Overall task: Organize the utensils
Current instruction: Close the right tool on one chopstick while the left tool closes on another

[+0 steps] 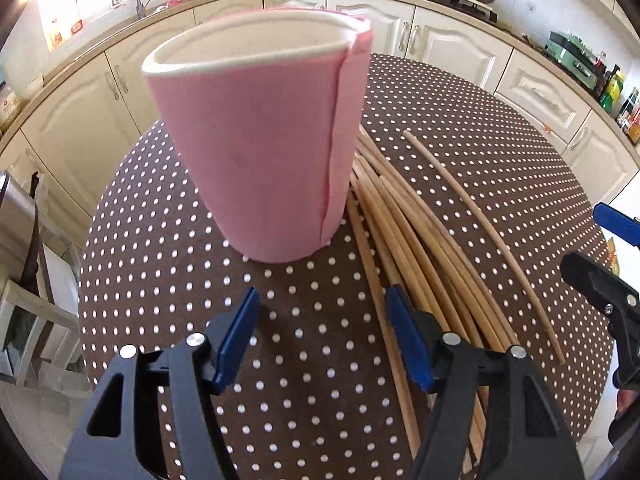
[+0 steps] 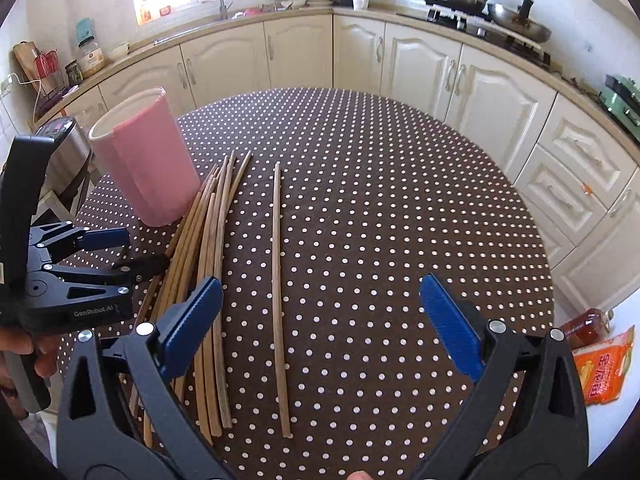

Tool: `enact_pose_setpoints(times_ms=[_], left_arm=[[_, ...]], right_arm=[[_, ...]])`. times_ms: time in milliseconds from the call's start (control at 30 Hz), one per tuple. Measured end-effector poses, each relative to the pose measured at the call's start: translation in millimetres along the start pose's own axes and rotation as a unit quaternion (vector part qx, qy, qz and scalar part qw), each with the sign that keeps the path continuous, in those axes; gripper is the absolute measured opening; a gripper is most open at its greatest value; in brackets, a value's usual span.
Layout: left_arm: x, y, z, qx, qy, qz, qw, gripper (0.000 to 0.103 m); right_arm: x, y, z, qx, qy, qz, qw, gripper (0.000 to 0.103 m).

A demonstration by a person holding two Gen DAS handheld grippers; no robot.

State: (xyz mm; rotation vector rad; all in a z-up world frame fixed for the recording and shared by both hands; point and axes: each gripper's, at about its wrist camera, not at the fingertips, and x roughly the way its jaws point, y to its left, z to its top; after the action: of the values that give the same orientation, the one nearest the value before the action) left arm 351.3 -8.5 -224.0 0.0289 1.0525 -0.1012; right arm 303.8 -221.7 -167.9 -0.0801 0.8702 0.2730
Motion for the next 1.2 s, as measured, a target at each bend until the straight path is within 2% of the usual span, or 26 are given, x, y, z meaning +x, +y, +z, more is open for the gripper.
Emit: enact_pose_setpoints(times_ms=[67,167,200,367,500,567,633,667,833,933,1000,1200], left_arm=[[2.2,-7.7,8.2,0.006,0.004,0.008,0.9999,0.064],[4.7,-12.4,19.7,0.005,0.007,0.015,0.9998,0.052],[5.7,-13.1,24.4,0.003,0.01,0.013,0.9999,0.044],[13.6,-20.4,40.0,0.009,0.019,0.018,0.9996,0.04],[20.7,-33.3,57.3,0.008,0.031,0.017,0.9994,0.033],[21.7,-31.1,58.4,0.006,0.035,0.011,0.9993,0.025],[24.7,-33.5,60.4,-0.004,0.036,0.003,0.9994,0.01],[25.6,-34.6,61.5,-0.006,0.035,-0.001,0.9994,0.007],[25.6,-38.3,58.7,-0.011,0.034,-0.022,0.9991,0.005],[24.6,-42.6,55.3,-0.006,0.041,-0.038,0.9984,0.005],[25.4,-42.3,53.1,-0.011,0.046,-0.046,0.9978,0.005],[37.0,-44.5,66.2,-0.022,0.051,-0.045,0.9974,0.005]], right_arm=[[7.9,-1.5,7.5,0.001,0.021,0.01,1.0,0.097],[20.0,-2.0,24.6,-0.005,0.054,0.032,0.998,0.095],[24.3,-0.8,31.7,-0.01,0.065,0.035,0.997,0.093],[50.8,9.3,57.6,-0.024,0.122,0.055,0.991,0.07],[72.7,21.7,73.9,-0.036,0.164,0.062,0.984,0.052],[83.7,26.5,78.7,-0.043,0.181,0.059,0.981,0.042],[92.8,29.7,83.9,-0.047,0.193,0.056,0.978,0.034],[95.1,32.9,83.9,-0.049,0.196,0.055,0.978,0.034],[117.2,49.9,82.6,-0.061,0.215,0.056,0.973,0.024],[122.5,58.9,81.5,-0.065,0.213,0.043,0.974,0.012],[124.5,58.6,82.2,-0.061,0.217,0.051,0.973,0.007],[120.4,54.0,81.3,-0.053,0.222,0.06,0.972,0.006]])
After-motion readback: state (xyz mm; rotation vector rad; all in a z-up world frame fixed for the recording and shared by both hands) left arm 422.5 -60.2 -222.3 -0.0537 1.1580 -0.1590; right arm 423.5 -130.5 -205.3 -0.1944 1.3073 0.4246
